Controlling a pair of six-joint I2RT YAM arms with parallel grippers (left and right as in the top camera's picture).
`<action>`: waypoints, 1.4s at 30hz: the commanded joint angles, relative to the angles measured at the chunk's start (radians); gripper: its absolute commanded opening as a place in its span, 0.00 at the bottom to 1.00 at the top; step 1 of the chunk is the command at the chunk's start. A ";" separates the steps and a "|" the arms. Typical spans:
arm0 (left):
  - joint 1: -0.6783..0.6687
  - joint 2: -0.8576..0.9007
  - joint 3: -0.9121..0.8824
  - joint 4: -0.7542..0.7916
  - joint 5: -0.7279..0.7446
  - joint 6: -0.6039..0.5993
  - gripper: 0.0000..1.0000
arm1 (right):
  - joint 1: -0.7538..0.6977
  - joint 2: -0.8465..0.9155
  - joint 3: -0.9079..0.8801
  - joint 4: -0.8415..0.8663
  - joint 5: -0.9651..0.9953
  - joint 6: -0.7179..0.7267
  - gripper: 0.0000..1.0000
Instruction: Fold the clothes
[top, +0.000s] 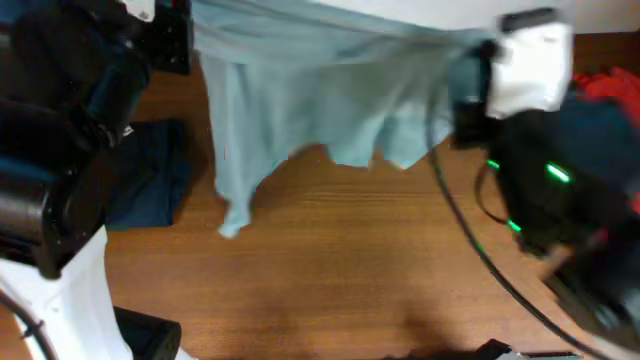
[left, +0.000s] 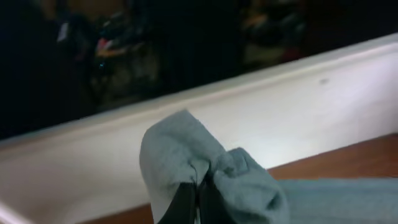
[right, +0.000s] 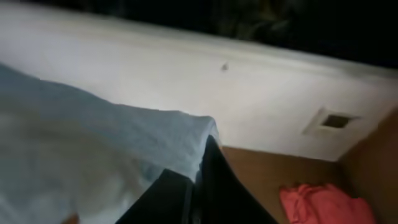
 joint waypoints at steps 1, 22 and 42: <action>-0.005 -0.071 0.014 0.024 0.046 0.023 0.01 | -0.004 -0.101 0.025 -0.004 0.122 0.013 0.04; -0.145 -0.178 0.013 -0.081 -0.152 -0.034 0.01 | -0.004 -0.151 0.135 -0.251 -0.021 0.127 0.04; -0.009 0.419 0.011 -0.074 -0.134 -0.029 0.08 | -0.209 0.407 0.135 -0.323 -0.042 0.170 0.06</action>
